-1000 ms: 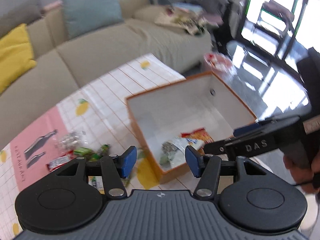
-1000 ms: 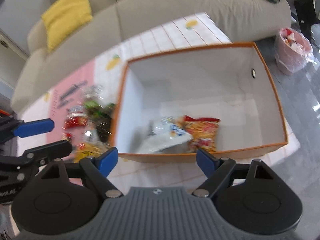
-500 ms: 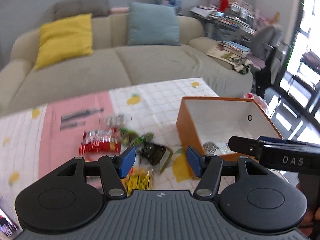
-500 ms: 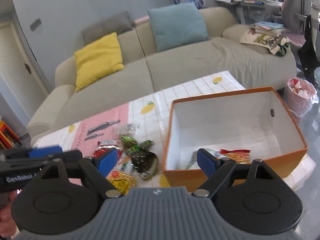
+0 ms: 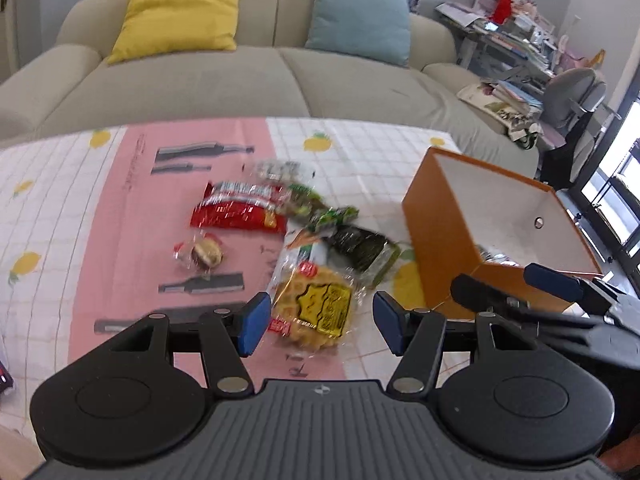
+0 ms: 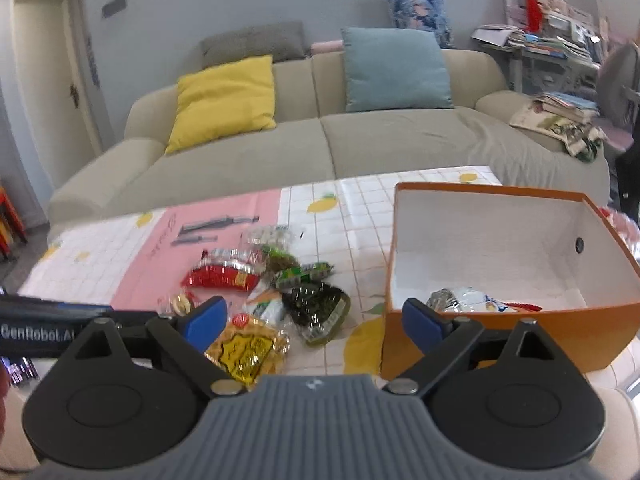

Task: Organize snacks
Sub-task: 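Grasp the waffle cake packet with the left gripper while the right grasps the dark seaweed packet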

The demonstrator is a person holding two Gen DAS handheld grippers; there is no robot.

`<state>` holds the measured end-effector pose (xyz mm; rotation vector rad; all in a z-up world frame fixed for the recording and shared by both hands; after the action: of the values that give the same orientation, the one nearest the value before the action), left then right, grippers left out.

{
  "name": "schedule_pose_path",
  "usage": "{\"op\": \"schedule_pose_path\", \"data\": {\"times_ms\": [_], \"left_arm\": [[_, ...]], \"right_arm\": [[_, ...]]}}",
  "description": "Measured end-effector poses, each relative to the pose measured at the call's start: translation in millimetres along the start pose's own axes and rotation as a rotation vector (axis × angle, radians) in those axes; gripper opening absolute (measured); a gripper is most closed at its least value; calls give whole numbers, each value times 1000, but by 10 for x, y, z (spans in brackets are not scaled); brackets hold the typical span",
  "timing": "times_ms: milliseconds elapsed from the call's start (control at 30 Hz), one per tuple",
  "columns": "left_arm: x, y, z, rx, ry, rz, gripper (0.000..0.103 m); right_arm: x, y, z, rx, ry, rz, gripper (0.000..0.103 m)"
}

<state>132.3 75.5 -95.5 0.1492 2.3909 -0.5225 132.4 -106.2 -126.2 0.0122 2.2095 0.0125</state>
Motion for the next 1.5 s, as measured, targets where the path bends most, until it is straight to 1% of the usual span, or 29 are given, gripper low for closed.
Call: {"op": "schedule_pose_path", "data": {"times_ms": [100, 267, 333, 400, 433, 467, 567, 600, 667, 733, 800, 867, 900, 967, 1000, 1033, 1067, 1133, 1200, 1233, 1267, 1300, 1367, 1433, 1500], "left_arm": [[36, 93, 56, 1, 17, -15, 69], [65, 237, 227, -13, 69, -17, 69], [78, 275, 326, -2, 110, -9, 69], [95, 280, 417, -2, 134, 13, 69], [106, 271, 462, 0, 142, 29, 70], [117, 266, 506, 2, 148, 45, 76], [149, 234, 640, 24, 154, 94, 87], [171, 223, 688, 36, 158, 111, 88], [191, 208, 780, 34, 166, 132, 88], [202, 198, 869, 19, 158, 136, 89], [226, 192, 943, 4, 143, 152, 89], [248, 202, 1000, -26, 131, 162, 89], [256, 211, 1018, -28, 125, 167, 89], [264, 241, 1030, -26, 108, 173, 89], [265, 252, 1034, -26, 105, 180, 89], [266, 249, 1041, -25, 104, 196, 89], [276, 238, 1036, -23, 100, 225, 89], [308, 195, 1040, -26, 93, 297, 90], [333, 165, 1082, -36, 108, 332, 90], [330, 157, 1112, -38, 110, 327, 91], [324, 152, 1133, -34, 106, 317, 94], [317, 144, 1157, -34, 105, 312, 96], [320, 131, 1211, -49, 102, 321, 103], [339, 135, 1245, -49, 91, 323, 103], [351, 141, 1278, -43, 90, 304, 103]], "right_arm": [[53, 85, 74, -6, 35, -53, 87], [118, 138, 295, -41, 135, -52, 69], [151, 170, 379, -40, 159, -48, 65], [171, 200, 486, -35, 182, -51, 57], [177, 210, 552, -35, 192, -51, 49], [181, 218, 609, -33, 201, -49, 42], [223, 226, 755, -31, 225, -51, 31], [245, 219, 788, -30, 234, -50, 30], [292, 195, 850, -34, 251, -43, 30], [338, 160, 891, -11, 252, -38, 31], [368, 130, 927, 5, 242, -31, 34], [383, 69, 978, 15, 239, -11, 44], [387, 40, 1004, 23, 240, 0, 47], [398, -55, 1071, 34, 250, 54, 63], [400, -96, 1099, 8, 260, 90, 63], [406, -133, 1122, -16, 276, 129, 69], [409, -158, 1130, -34, 286, 163, 72], [407, -170, 1121, -47, 286, 193, 72], [398, -152, 1106, -74, 281, 203, 73], [397, -144, 1110, -84, 284, 209, 76], [400, -133, 1119, -95, 289, 216, 79], [403, -120, 1131, -105, 294, 222, 80], [413, -88, 1151, -121, 306, 219, 81], [425, -77, 1148, -124, 308, 215, 82], [437, -75, 1148, -121, 310, 214, 83]]}}
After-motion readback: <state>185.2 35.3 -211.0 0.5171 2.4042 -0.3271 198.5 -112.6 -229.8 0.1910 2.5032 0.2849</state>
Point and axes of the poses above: each gripper's, at about its wrist camera, not at the fingertips, and z roughly the way its jaws point, y to its left, x to its underside, the point moved 3 cm from there along z, roughly the way its jaws point, and after that the axes turned 11 degrees about x, right-handed, at the moved point
